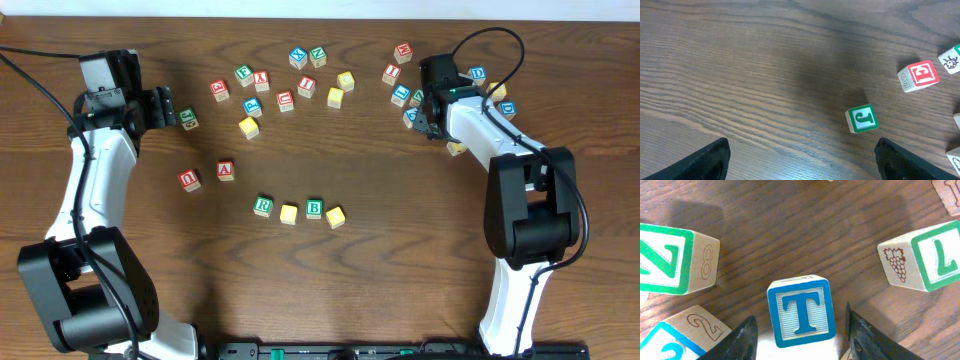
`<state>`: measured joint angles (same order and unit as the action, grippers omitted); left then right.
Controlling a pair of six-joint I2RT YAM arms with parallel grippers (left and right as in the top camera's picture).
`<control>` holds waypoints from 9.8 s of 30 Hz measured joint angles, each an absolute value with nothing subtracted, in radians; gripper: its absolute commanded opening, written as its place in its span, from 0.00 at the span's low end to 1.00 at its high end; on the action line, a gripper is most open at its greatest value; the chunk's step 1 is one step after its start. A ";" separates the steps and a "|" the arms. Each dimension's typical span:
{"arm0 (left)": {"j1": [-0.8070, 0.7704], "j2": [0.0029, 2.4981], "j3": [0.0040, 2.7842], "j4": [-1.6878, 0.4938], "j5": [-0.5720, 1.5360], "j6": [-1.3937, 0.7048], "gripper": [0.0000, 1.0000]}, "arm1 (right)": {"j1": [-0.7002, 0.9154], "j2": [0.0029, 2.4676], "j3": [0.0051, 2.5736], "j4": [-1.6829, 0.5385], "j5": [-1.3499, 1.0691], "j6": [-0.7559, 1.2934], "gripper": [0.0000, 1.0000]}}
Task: Spell out ROBOT
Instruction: 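Lower the right gripper around the blue T block and close, then lift the blue T block out of the pile with the right gripper, then carry the blue T block toward the right end of the row, then lower the blue T block beside the yellow O and open the right gripper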
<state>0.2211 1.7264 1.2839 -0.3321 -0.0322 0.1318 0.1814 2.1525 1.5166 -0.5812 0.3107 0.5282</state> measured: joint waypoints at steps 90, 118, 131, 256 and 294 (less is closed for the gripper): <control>0.221 1.726 1.284 -0.332 -0.032 0.132 0.91 | 0.144 2.121 1.816 -0.821 0.292 0.400 0.20; 0.221 1.726 1.284 -0.333 -0.032 0.132 0.91 | 0.544 2.108 2.015 -1.069 0.492 0.538 0.14; 0.221 1.726 1.284 -0.336 -0.032 0.132 0.91 | 0.611 2.108 2.015 -1.231 0.508 0.823 0.13; 0.221 1.726 1.284 -0.340 -0.032 0.132 0.91 | 0.751 1.766 1.135 -0.734 0.151 0.851 0.27; 0.221 1.726 1.284 -0.340 -0.032 0.132 0.91 | 0.702 1.766 1.135 -0.714 0.149 0.819 0.79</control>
